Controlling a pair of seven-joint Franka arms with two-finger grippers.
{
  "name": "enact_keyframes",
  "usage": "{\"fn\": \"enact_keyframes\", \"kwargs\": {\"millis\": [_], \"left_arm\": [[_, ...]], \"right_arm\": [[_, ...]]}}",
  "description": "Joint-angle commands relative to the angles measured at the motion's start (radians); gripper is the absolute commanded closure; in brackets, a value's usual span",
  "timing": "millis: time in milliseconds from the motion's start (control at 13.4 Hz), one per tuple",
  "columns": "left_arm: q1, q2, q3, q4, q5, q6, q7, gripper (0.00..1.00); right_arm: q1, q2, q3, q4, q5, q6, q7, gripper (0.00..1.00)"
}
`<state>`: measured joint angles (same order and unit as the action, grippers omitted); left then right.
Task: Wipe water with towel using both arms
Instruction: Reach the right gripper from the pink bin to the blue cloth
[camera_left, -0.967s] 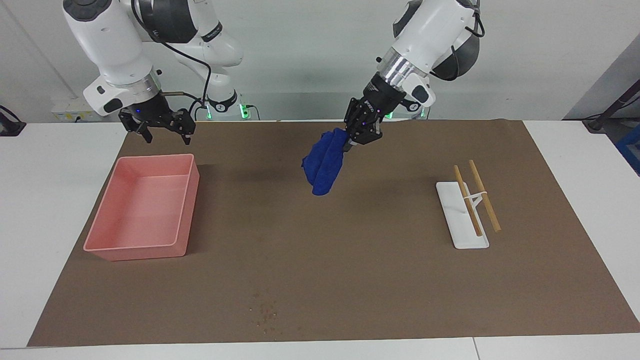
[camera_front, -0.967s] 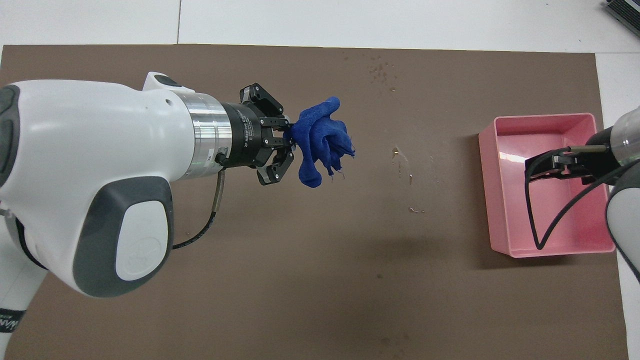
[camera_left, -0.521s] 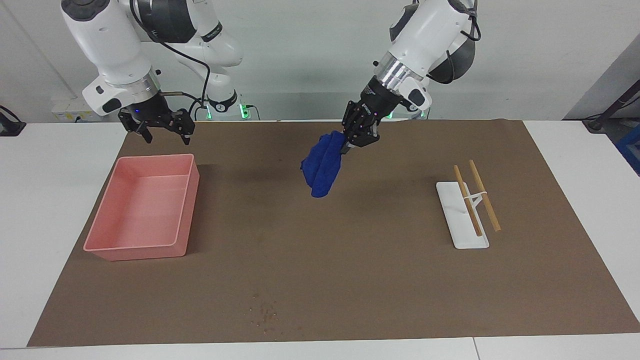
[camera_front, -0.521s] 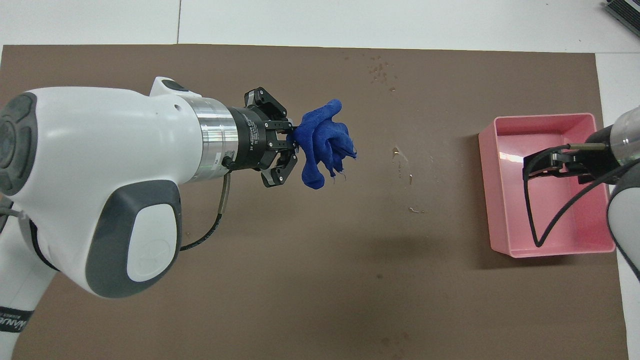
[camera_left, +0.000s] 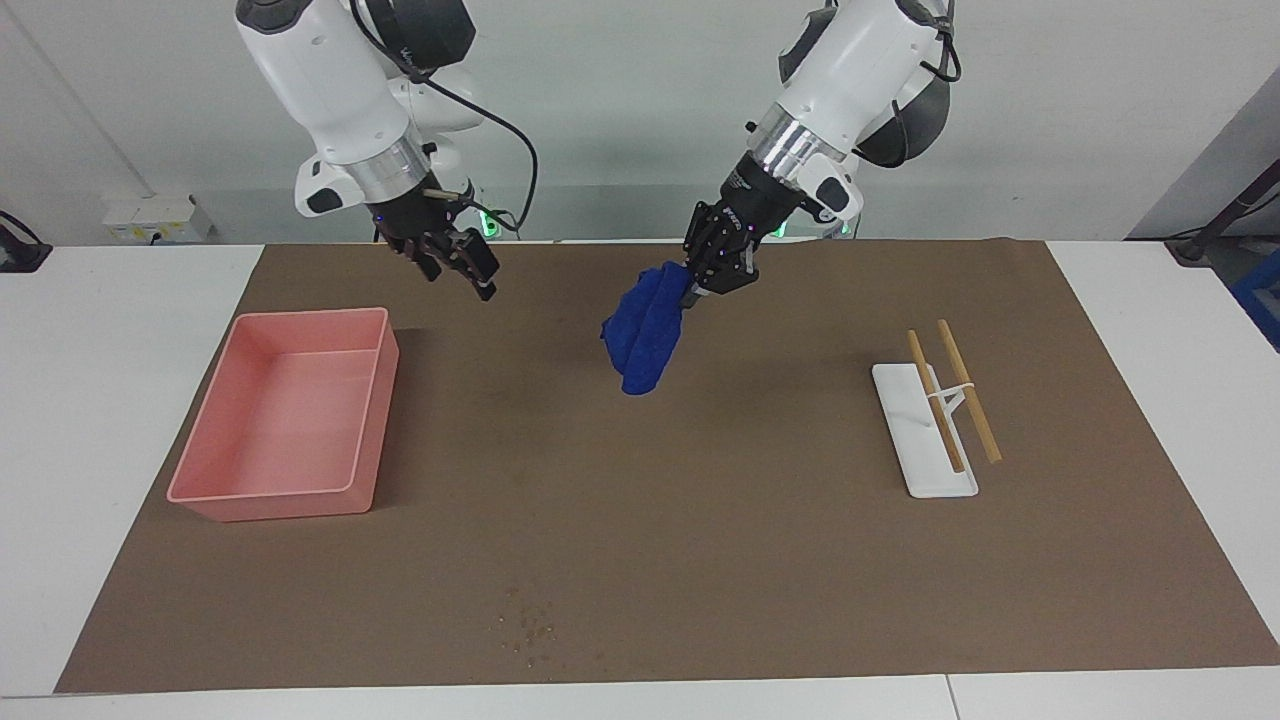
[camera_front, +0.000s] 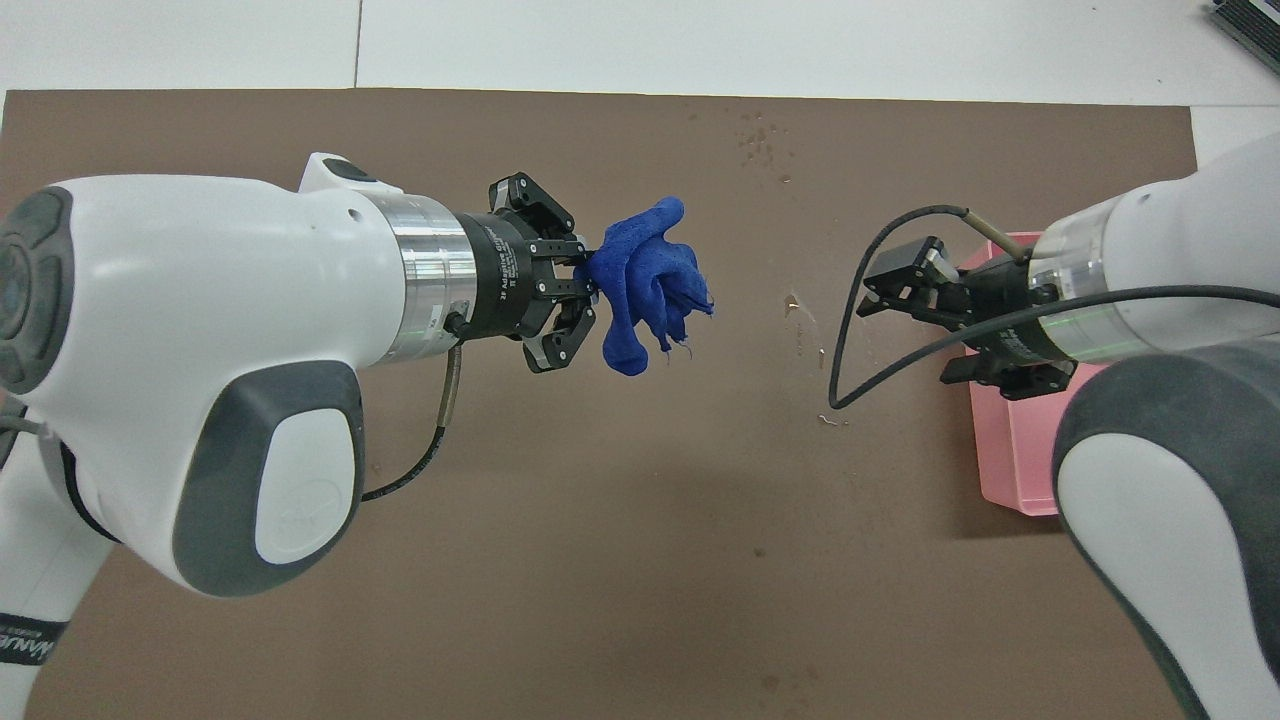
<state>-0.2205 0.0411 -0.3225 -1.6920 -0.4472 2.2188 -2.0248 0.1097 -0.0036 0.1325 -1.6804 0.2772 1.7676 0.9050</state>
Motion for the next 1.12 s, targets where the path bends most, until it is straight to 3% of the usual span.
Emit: {"fn": "enact_keyframes", "kwargs": {"millis": [0,149,372,818,893,967,1041], "left_arm": [[-0.034,-0.012,0.011,-0.017,-0.018,0.05,-0.029,1.0],[-0.054,-0.012,0.011,-0.018,-0.018,0.065,-0.046,1.0],[-0.086,-0.01,0.011,-0.017,-0.018,0.079,-0.067,1.0],[-0.147,-0.01,0.011,-0.02,-0.016,0.116,-0.081,1.0],[-0.149,-0.01,0.011,-0.017,-0.016,0.119,-0.083,1.0],[-0.149,-0.009,0.011,-0.015,-0.016,0.128,-0.083,1.0],[-0.151,-0.007,0.011,-0.017,-0.016,0.142,-0.083,1.0]], "right_arm": [[0.024,0.03,-0.001,0.01,0.118,0.09,0.244,0.04],[0.045,0.066,0.001,0.031,0.193,0.182,0.426,0.04],[0.093,0.091,-0.001,0.036,0.232,0.252,0.547,0.04],[0.122,0.166,0.001,0.09,0.295,0.316,0.609,0.04],[0.122,0.166,-0.001,0.088,0.293,0.302,0.611,0.1],[0.122,0.166,-0.001,0.082,0.292,0.3,0.609,0.34],[0.122,0.166,0.001,0.077,0.292,0.297,0.609,0.71]]}}
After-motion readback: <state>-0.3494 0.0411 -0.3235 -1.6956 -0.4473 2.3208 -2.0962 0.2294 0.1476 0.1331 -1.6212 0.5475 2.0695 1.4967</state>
